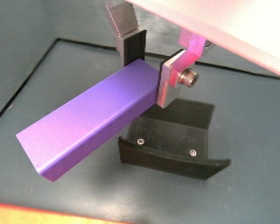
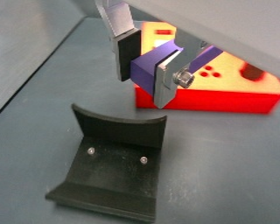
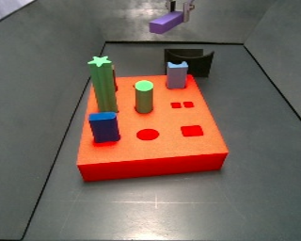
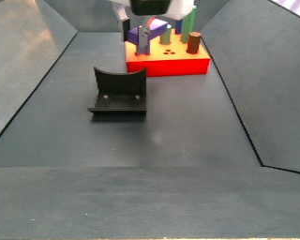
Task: Pick up the rectangle object. Move up. Place the rectangle object on the fixture. Regrasp the rectangle object. Move to above the board. Insert the rectangle object.
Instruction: Place the rectangle object on the fixture.
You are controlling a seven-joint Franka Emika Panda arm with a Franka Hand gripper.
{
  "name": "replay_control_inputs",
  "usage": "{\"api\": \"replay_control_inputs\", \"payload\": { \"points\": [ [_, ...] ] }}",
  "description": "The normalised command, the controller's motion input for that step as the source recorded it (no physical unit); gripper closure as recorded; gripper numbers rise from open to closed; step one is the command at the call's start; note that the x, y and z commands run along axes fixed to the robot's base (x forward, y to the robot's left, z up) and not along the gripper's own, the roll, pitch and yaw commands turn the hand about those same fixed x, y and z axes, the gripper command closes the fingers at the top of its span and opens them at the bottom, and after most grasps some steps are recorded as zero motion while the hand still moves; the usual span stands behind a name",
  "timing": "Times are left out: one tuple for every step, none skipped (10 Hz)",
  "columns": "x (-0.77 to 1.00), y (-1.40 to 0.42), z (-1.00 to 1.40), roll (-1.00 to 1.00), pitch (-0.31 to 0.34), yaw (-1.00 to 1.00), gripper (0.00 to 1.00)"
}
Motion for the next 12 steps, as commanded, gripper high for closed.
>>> {"api": "replay_control_inputs", "payload": {
  "points": [
    [0.05,-0.02,0.01,0.15,0.218,1.0,1.0],
    [0.53,0.68,0.49,-0.82,0.111,1.0,1.0],
    [0.5,0.65,0.47,-0.94,0.133,1.0,1.0],
    [0.34,0.45,0.24,-1.0,0.2,0.92,1.0],
    [0.28,0.33,0.13,-1.0,0.233,0.87,1.0],
    [0.18,0.14,0.05,-1.0,0.319,0.75,1.0],
    [0.11,0.11,0.04,-1.0,0.405,0.67,1.0],
    [0.09,0.08,0.03,-0.87,0.443,0.51,1.0],
    [0.1,0.06,0.0,-0.67,0.451,0.31,1.0],
    [0.1,0.05,0.0,-0.42,0.437,0.11,1.0],
    [0.1,0.04,0.0,-0.28,0.4,0.0,1.0],
    [0.09,0.03,0.0,-0.17,0.314,-0.09,1.0]
  ]
}}
